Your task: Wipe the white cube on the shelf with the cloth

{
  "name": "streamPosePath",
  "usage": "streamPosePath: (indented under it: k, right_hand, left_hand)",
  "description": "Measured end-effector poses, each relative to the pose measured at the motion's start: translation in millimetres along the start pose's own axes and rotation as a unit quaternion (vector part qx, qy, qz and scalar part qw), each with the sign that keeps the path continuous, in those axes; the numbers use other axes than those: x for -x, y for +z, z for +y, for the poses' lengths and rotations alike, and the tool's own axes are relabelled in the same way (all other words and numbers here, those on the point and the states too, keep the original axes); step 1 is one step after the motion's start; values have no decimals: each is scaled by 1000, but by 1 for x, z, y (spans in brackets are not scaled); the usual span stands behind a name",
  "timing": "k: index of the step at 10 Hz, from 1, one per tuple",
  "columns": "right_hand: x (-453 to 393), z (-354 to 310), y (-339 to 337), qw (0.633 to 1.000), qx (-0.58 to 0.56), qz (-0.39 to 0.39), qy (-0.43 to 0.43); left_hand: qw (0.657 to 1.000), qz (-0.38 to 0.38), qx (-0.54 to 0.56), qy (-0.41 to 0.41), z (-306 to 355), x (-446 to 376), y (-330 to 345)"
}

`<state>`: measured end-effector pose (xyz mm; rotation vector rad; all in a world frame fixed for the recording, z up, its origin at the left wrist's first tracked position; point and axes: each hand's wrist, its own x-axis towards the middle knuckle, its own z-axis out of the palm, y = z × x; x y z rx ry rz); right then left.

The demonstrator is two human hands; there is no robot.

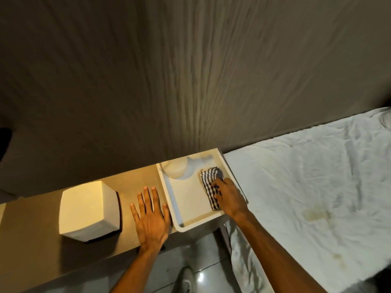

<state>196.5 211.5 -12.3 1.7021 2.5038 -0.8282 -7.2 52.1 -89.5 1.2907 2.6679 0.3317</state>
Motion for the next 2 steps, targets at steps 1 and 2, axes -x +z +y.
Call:
streamPosePath:
  k: [1, 2]
  right_hand:
    - [2, -5, -3, 1000, 4, 0, 12]
    - [28, -16, -22, 1000, -14, 19, 8]
  left_hand:
    - [1000, -5, -2, 9, -2, 0, -1]
    - [1000, -23, 20, 7, 2, 1, -15]
